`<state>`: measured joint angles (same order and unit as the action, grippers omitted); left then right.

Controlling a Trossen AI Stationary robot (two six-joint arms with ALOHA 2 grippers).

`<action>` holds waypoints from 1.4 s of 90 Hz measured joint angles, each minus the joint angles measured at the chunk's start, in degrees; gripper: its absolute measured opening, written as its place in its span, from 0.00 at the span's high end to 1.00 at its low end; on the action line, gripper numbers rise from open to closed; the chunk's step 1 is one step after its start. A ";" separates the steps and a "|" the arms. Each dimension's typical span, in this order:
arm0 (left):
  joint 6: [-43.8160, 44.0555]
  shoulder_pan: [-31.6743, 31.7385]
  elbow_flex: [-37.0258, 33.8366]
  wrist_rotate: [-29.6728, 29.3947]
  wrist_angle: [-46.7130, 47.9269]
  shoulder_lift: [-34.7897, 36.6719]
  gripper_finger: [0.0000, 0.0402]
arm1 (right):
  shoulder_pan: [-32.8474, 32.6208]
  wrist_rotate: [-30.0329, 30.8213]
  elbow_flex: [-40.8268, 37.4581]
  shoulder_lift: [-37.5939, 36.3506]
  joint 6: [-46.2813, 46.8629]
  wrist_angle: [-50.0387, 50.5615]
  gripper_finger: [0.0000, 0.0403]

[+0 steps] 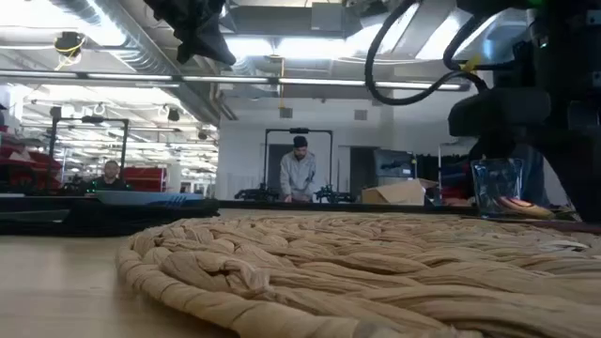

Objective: Set table place
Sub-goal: Adjust the blue spoon on the brown placemat

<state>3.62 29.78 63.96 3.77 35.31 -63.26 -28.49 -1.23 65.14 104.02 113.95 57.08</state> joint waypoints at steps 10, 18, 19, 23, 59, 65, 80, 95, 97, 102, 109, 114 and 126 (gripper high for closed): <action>0.00 0.00 0.00 -0.16 -0.08 0.00 1.00 | 0.00 0.02 0.00 -0.70 0.02 0.03 0.98; 0.00 0.02 0.00 -0.23 -0.11 0.00 1.00 | 0.00 0.03 0.00 -0.83 0.02 0.06 0.98; 0.00 0.02 0.00 -0.24 -0.13 0.00 1.00 | 0.00 0.03 0.00 -0.85 0.02 0.07 0.98; 0.00 0.00 0.00 -0.28 -0.22 0.00 1.00 | 0.00 0.04 0.00 -0.93 -0.03 0.08 0.98; 0.00 0.02 0.00 -0.39 -0.39 0.00 1.00 | 0.00 0.06 0.00 -1.02 -0.39 0.48 0.88; 0.00 0.00 0.00 -0.39 -0.39 0.00 1.00 | 0.00 0.08 0.00 -1.02 -0.42 0.48 0.83; 0.00 0.01 0.00 -0.39 -0.39 0.00 1.00 | 0.00 0.10 0.00 -1.02 -0.44 0.48 0.75; 0.00 0.01 0.00 -0.39 -0.39 0.00 1.00 | 0.00 0.10 0.02 -1.21 -0.46 0.37 0.73; 0.00 0.00 0.00 -0.39 -0.39 0.00 1.00 | 0.00 0.10 0.02 -1.39 -0.46 0.34 0.73; 0.00 0.00 0.00 -0.39 -0.39 0.00 1.00 | 0.02 0.12 0.03 -2.04 -0.48 0.32 0.73; -0.01 0.00 0.00 -0.39 -0.40 0.00 1.00 | 0.02 0.68 0.04 -3.21 -0.48 0.35 0.73; -0.01 0.01 0.00 -0.41 -0.42 0.00 1.00 | 0.02 1.31 0.04 -4.01 -0.50 0.54 0.73; 0.00 0.02 0.00 -0.41 -0.39 0.00 1.00 | 0.02 2.44 0.04 -6.33 -0.50 0.94 0.73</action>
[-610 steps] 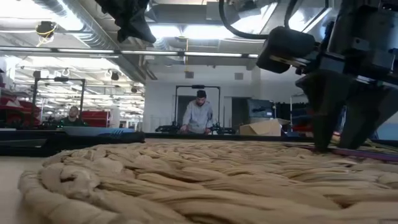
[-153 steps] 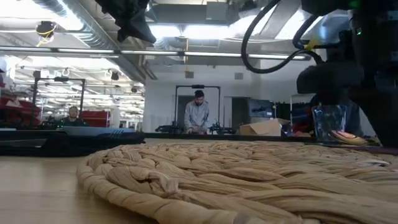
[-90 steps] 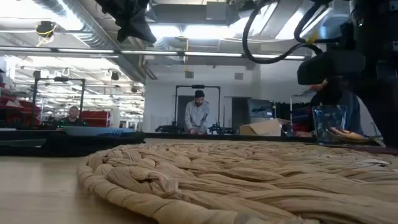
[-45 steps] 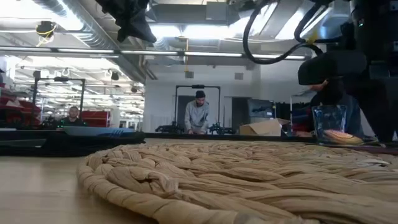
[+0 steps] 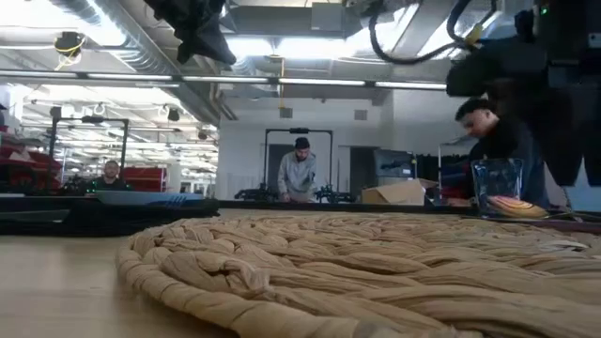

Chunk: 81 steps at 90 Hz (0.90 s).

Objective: Set table place
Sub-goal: Adjust the blue spoon on the brown placemat

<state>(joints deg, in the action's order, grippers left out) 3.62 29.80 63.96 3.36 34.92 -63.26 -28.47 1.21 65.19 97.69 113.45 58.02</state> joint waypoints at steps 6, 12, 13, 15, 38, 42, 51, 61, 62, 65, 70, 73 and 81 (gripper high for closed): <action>0.00 0.00 0.00 0.00 -0.02 0.00 1.00 | 0.00 1.04 0.00 -1.48 -0.07 -0.47 0.73; 0.20 0.00 0.00 0.00 -0.02 0.00 1.00 | 0.00 2.06 0.00 -2.98 -1.77 -2.10 0.73; 0.24 -0.01 0.00 0.01 -0.01 0.00 1.00 | 0.00 2.14 0.00 -3.23 -2.11 -2.37 0.73; 0.41 -0.02 0.00 0.01 0.00 0.00 1.00 | 0.01 2.23 0.00 -3.75 -3.05 -2.86 0.73; 0.97 -0.01 0.00 0.00 -0.03 -0.38 1.00 | 4.54 8.29 0.02 -7.59 -18.36 -7.04 0.73; 1.05 0.00 0.00 -0.11 -0.02 -0.81 1.00 | 6.26 8.28 0.02 -7.59 -23.23 -7.55 0.73; 2.40 -0.02 0.00 -0.22 0.00 -1.97 1.00 | 10.84 7.36 0.02 -7.59 -34.10 -8.85 0.74; 3.78 -0.83 0.00 -0.31 0.03 -3.20 1.00 | 15.70 7.40 0.02 -7.56 -43.90 -11.81 0.80; 3.67 -0.96 0.00 -0.31 0.02 -3.29 1.00 | 16.15 7.38 0.02 -7.56 -44.69 -12.08 0.81; 3.41 -1.35 0.00 -0.35 0.04 -3.39 1.00 | 17.37 7.31 0.02 -7.56 -46.91 -12.65 0.84; 3.40 -2.16 0.00 -0.38 -0.08 -3.39 1.00 | 19.22 7.19 0.02 -7.56 -50.03 -12.46 0.89; 3.95 -2.70 0.00 -0.71 -0.30 -3.36 1.00 | 20.06 7.20 0.02 -7.56 -51.51 -11.73 0.93; 5.87 -4.03 0.00 -2.53 -0.40 -3.00 1.00 | 21.39 7.91 -0.60 -7.56 -53.65 -8.97 0.99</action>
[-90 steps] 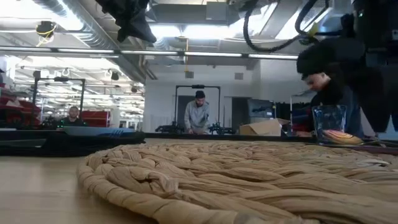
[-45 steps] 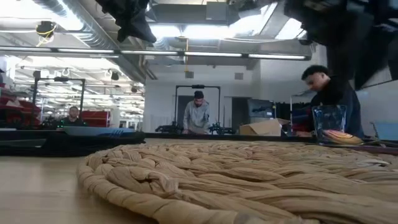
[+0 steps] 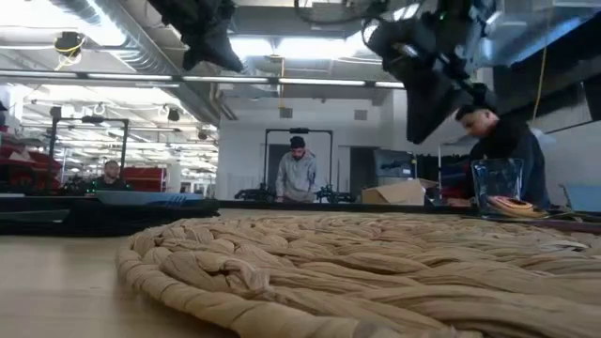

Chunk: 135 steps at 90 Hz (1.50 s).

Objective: Set table place
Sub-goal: Adjust the blue spoon on the brown placemat

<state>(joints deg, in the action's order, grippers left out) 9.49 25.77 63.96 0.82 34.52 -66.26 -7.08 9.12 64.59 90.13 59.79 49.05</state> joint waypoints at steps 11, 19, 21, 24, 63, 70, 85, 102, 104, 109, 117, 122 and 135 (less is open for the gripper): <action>0.89 -1.53 0.00 -2.30 -0.08 0.18 1.00 | 0.88 -2.67 -3.81 0.02 -0.11 0.11 0.99; 0.95 -2.26 0.00 -2.56 -0.07 0.16 1.00 | 0.72 -5.52 -7.06 0.03 0.01 -2.68 1.00; 0.96 -2.37 0.00 -2.56 -0.10 0.16 1.00 | 0.68 -5.93 -7.73 0.07 0.28 -3.40 1.00; 1.02 -2.55 0.00 -2.60 -0.23 0.16 1.00 | 0.66 -6.47 -8.36 0.11 0.96 -3.87 0.99; 2.10 -2.52 0.00 -3.11 -0.56 0.16 1.00 | 0.71 -13.22 -8.53 0.11 3.08 -7.77 1.00; 2.10 -2.52 0.00 -3.14 -0.56 0.16 1.00 | 0.71 -13.21 -8.54 0.11 3.28 -5.58 1.00; 2.12 -2.50 0.00 -3.22 -0.67 0.16 1.00 | 0.71 -13.24 -8.56 0.11 3.36 -3.05 1.00; 2.57 -2.50 0.00 -3.26 -0.67 0.16 1.00 | 0.71 -14.71 -8.53 0.11 3.38 -2.92 1.00; 2.64 -2.50 0.00 -3.26 -0.67 0.16 1.00 | 0.73 -14.75 -8.54 0.11 3.43 -2.90 1.00; 3.06 -2.50 0.00 -3.25 -0.67 0.16 1.00 | 0.73 -14.94 -8.56 0.11 3.94 -2.92 1.00; 3.60 -2.50 0.00 -3.26 -0.65 0.16 1.00 | 0.73 -15.47 -8.56 0.11 4.54 -2.92 1.00; 3.61 -2.50 0.00 -3.26 -0.67 0.16 1.00 | 0.73 -15.67 -8.53 0.11 5.26 -2.92 1.00; 3.76 -2.48 0.00 -3.68 -0.65 0.16 1.00 | 0.69 -14.32 -8.53 0.11 7.37 -2.90 1.00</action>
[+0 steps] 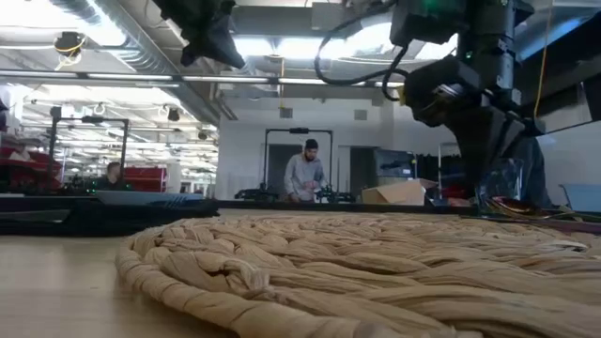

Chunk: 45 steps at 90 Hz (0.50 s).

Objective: Set table place
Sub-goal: Adjust the blue spoon on the brown placemat

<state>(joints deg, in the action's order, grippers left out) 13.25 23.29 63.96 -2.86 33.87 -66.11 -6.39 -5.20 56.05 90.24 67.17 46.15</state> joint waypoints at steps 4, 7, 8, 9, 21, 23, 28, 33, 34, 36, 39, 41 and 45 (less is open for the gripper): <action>0.17 0.00 0.00 -0.45 0.00 0.00 1.00 | 0.00 0.56 -0.02 0.00 0.17 0.00 1.00; 0.29 0.00 0.00 -0.72 0.00 0.00 1.00 | 0.00 0.82 0.00 0.00 0.29 -0.02 1.00; 0.33 0.00 0.00 -0.77 0.00 0.00 1.00 | 0.00 0.93 0.00 0.00 0.34 -0.02 1.00; 0.38 0.00 0.00 -0.80 0.00 0.00 1.00 | 0.00 1.03 0.00 0.00 0.39 -0.02 1.00; 0.51 0.00 0.00 -0.85 0.00 0.00 1.00 | 0.00 1.15 -0.01 0.00 0.85 -0.02 1.00; 0.52 0.00 0.00 -0.85 0.00 0.00 1.00 | 0.00 1.15 -0.01 0.00 1.18 -0.02 1.00; 0.51 0.00 0.00 -0.85 0.00 0.00 1.00 | 0.00 1.12 0.00 0.00 1.71 -0.03 1.00; 0.51 0.00 0.00 -0.89 0.00 0.00 1.00 | -0.02 1.12 -0.01 0.00 1.81 -0.04 1.00; 0.51 0.00 0.00 -0.93 0.00 0.00 1.00 | -0.02 1.12 -0.02 0.00 1.83 -0.04 1.00; 0.51 0.00 0.00 -1.00 0.00 0.00 1.00 | -0.02 1.12 0.00 0.07 1.86 -0.04 1.00; 0.51 0.00 0.00 -1.02 0.00 0.00 1.00 | -0.02 1.12 0.03 0.35 1.98 -0.05 1.00; 0.51 0.00 0.00 -1.02 0.00 0.00 1.00 | -0.02 1.09 0.04 0.53 2.02 -0.07 1.00; 0.51 0.00 0.00 -1.04 0.00 0.00 1.00 | -0.02 0.62 0.04 0.89 2.02 -0.05 1.00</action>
<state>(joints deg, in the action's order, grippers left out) 13.76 23.29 63.96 -3.90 33.87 -66.11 -6.42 -4.58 56.10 91.13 69.19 46.10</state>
